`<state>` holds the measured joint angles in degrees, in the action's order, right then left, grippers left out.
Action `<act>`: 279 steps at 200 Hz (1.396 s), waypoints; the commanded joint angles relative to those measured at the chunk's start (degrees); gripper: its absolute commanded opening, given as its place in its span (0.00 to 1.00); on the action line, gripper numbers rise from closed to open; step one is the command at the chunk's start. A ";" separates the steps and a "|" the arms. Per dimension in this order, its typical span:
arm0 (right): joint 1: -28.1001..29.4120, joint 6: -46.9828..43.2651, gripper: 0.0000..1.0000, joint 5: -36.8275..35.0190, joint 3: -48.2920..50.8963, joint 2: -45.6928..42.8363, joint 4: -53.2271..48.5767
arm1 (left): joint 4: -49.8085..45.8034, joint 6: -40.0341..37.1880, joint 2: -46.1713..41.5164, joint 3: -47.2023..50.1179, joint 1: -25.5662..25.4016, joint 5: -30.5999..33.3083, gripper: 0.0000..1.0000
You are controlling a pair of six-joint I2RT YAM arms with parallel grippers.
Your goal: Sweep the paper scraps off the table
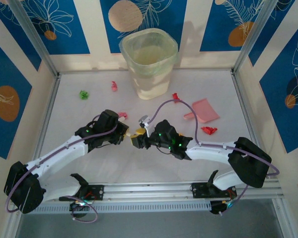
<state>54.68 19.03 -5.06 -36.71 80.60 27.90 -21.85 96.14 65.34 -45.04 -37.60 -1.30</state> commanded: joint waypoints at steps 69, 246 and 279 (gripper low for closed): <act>-0.58 0.44 0.44 0.67 -1.07 2.33 0.62 | 1.69 1.22 -1.27 0.73 0.76 -0.85 0.00; -2.21 7.66 0.00 2.31 -4.64 -3.53 -10.51 | 12.37 -13.08 -7.29 2.75 0.60 0.39 0.83; -2.83 10.15 0.00 2.42 -3.79 -9.42 -14.95 | 26.01 -28.26 -13.40 7.07 0.16 -3.95 1.00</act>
<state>52.40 26.65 -3.16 -38.81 76.60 14.90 -7.84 81.52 56.47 -41.17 -37.04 -1.78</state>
